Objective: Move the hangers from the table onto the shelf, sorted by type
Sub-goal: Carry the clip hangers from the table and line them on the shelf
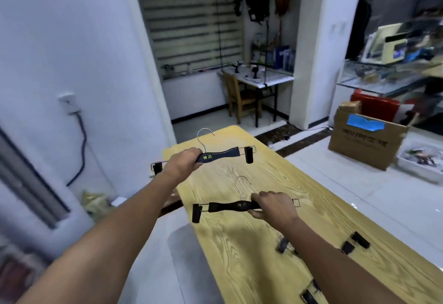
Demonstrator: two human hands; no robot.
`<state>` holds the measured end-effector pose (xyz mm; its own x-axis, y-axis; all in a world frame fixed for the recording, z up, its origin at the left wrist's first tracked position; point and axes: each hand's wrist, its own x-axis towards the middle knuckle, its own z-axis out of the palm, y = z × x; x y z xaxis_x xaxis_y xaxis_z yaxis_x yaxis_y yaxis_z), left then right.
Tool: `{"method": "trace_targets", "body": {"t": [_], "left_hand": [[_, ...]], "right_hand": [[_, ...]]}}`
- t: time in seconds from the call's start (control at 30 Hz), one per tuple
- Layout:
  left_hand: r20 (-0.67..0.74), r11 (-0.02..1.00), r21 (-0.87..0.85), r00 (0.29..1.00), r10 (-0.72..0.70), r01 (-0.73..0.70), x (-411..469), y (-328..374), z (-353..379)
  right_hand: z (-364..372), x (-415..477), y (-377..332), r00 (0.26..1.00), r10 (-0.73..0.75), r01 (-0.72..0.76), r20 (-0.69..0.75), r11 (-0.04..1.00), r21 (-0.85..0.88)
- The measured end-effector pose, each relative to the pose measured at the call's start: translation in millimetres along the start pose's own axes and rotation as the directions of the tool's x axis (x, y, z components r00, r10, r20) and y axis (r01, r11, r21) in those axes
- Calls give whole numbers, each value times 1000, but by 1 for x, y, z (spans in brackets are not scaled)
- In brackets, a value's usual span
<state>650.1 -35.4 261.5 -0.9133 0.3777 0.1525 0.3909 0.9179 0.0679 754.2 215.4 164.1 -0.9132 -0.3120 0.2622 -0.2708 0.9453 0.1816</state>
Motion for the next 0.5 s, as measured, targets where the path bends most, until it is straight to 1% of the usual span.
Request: {"method": "trace_targets", "body": {"t": [0.1, 0.23, 0.37, 0.5], "left_hand": [[-22, 994, 27, 994, -104, 105, -42, -7, -17], [-40, 968, 19, 968, -249, 250, -104, -22, -35], [-31, 916, -3, 916, -401, 401, -182, -51, -52], [-71, 830, -20, 827, -557, 558, -269, -75, -67]], "right_hand": [[-13, 0, -19, 992, -98, 100, -75, 995, 25], [-26, -7, -58, 939, -257, 276, -227, 960, 55], [-34, -11, -109, 854, -364, 435, -372, 891, 128], [-50, -14, -169, 752, -467, 585, -466, 798, 144]]}}
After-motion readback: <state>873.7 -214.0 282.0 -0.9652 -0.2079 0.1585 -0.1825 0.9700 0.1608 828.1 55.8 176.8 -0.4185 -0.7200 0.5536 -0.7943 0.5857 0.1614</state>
